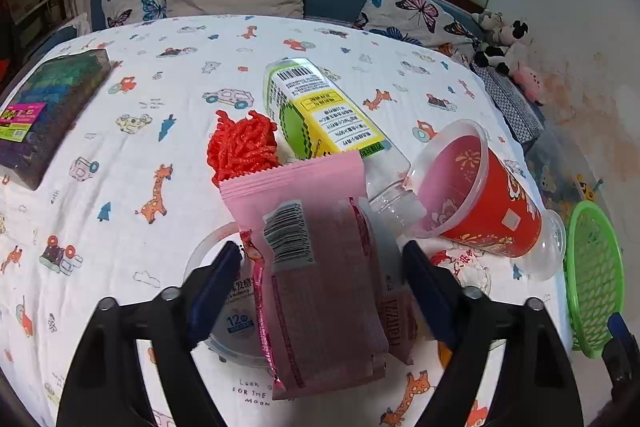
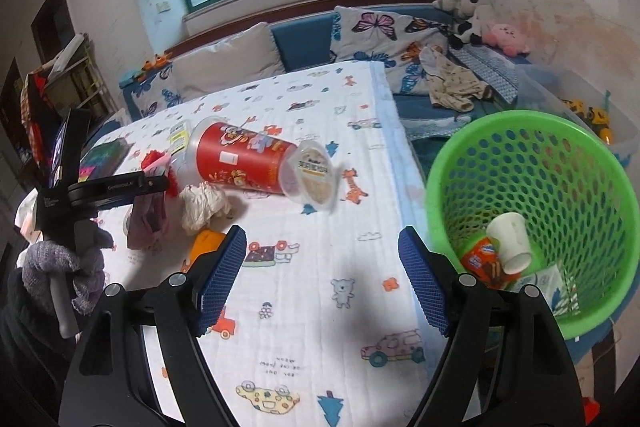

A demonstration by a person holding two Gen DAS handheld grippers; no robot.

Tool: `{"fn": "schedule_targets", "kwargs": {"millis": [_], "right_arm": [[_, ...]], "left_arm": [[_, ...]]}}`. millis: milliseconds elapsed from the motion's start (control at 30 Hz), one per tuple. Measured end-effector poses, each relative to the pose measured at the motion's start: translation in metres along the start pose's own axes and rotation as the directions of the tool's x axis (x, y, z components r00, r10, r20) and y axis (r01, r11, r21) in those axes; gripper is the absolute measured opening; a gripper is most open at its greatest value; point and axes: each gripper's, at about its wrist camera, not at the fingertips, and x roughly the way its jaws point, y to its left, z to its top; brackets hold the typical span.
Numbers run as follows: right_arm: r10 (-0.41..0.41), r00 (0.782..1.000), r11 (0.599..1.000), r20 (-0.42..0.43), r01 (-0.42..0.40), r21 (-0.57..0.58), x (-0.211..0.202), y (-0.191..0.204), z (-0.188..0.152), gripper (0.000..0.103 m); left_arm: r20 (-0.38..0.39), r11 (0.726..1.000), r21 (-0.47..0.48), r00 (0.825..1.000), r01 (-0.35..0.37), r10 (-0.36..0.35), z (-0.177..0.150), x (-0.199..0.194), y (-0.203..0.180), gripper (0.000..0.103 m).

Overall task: Collect trash
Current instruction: 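Return to the bed and grasp the pink wrapper with the left gripper, then grasp the clear plastic container with the right gripper while the left holds the wrapper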

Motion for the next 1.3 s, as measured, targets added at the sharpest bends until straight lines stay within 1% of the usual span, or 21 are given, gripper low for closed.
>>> {"fn": "schedule_targets", "kwargs": {"millis": [133, 167, 233, 300, 333, 433, 500, 567, 633, 667, 700, 867, 933, 1000, 1167, 1233, 1300], "right_arm": [[0.026, 0.999, 1.000, -0.022, -0.026, -0.014, 0.014, 0.004, 0.004, 0.078], [0.028, 0.999, 0.999, -0.026, -0.028, -0.018, 0.017, 0.004, 0.004, 0.078], [0.030, 0.999, 0.999, -0.038, -0.032, -0.032, 0.027, 0.004, 0.007, 0.078], [0.047, 0.997, 0.998, -0.056, -0.049, -0.033, 0.038, 0.003, 0.010, 0.078], [0.054, 0.996, 0.998, -0.065, -0.056, -0.034, 0.043, 0.002, 0.011, 0.078], [0.086, 0.991, 0.995, -0.102, -0.090, -0.036, 0.059, -0.001, 0.016, 0.078], [0.111, 0.987, 0.992, -0.120, -0.117, -0.050, 0.068, -0.002, 0.020, 0.078], [0.112, 0.984, 0.989, -0.136, -0.124, -0.079, 0.077, -0.002, 0.025, 0.079], [0.135, 0.979, 0.984, -0.155, -0.151, -0.096, 0.087, -0.002, 0.029, 0.082], [0.133, 0.978, 0.983, -0.162, -0.150, -0.104, 0.092, -0.002, 0.031, 0.082], [0.133, 0.977, 0.982, -0.169, -0.153, -0.110, 0.096, -0.003, 0.033, 0.082], [0.186, 0.957, 0.967, -0.224, -0.219, -0.131, 0.120, -0.008, 0.042, 0.082], [0.181, 0.955, 0.964, -0.236, -0.220, -0.148, 0.126, -0.009, 0.046, 0.082], [0.202, 0.945, 0.957, -0.257, -0.246, -0.152, 0.132, -0.011, 0.050, 0.082], [0.224, 0.930, 0.944, -0.293, -0.281, -0.173, 0.146, -0.013, 0.058, 0.082], [0.245, 0.919, 0.937, -0.310, -0.307, -0.169, 0.150, -0.012, 0.059, 0.082], [0.249, 0.914, 0.930, -0.320, -0.317, -0.183, 0.153, -0.009, 0.059, 0.082]], "left_arm": [[-0.006, 1.000, 0.001, 1.000, 0.015, -0.015, 0.000, 0.001, 0.001, 0.067], [-0.006, 1.000, 0.003, 1.000, 0.019, -0.019, -0.001, 0.000, 0.001, 0.061], [-0.008, 1.000, 0.004, 1.000, 0.029, -0.029, -0.001, 0.000, 0.002, 0.057], [-0.005, 0.999, 0.010, 1.000, 0.030, -0.030, -0.001, -0.002, 0.003, 0.051], [-0.002, 0.999, 0.013, 0.999, 0.032, -0.032, -0.001, -0.003, 0.003, 0.051], [0.003, 0.999, 0.021, 0.999, 0.039, -0.039, -0.001, -0.006, 0.003, 0.047], [0.008, 0.999, 0.025, 0.999, 0.045, -0.046, -0.002, -0.008, 0.003, 0.038], [0.007, 0.998, 0.017, 0.998, 0.060, -0.061, -0.001, -0.010, 0.005, 0.036], [0.009, 0.998, 0.017, 0.998, 0.064, -0.064, -0.002, -0.012, 0.006, 0.034], [0.009, 0.998, 0.018, 0.998, 0.068, -0.068, -0.002, -0.012, 0.006, 0.031], [0.007, 0.997, 0.018, 0.997, 0.075, -0.075, -0.002, -0.013, 0.007, 0.029], [0.010, 0.996, 0.012, 0.996, 0.086, -0.086, -0.003, -0.017, 0.012, 0.028], [0.014, 0.996, 0.014, 0.996, 0.086, -0.087, -0.003, -0.019, 0.014, 0.028], [0.016, 0.995, 0.016, 0.995, 0.095, -0.095, -0.002, -0.021, 0.015, 0.027], [0.030, 0.993, 0.032, 0.993, 0.110, -0.111, 0.000, -0.027, 0.014, 0.025], [0.034, 0.993, 0.040, 0.993, 0.115, -0.116, 0.000, -0.030, 0.013, 0.025], [0.039, 0.992, 0.041, 0.992, 0.121, -0.123, 0.000, -0.032, 0.012, 0.025]]}}
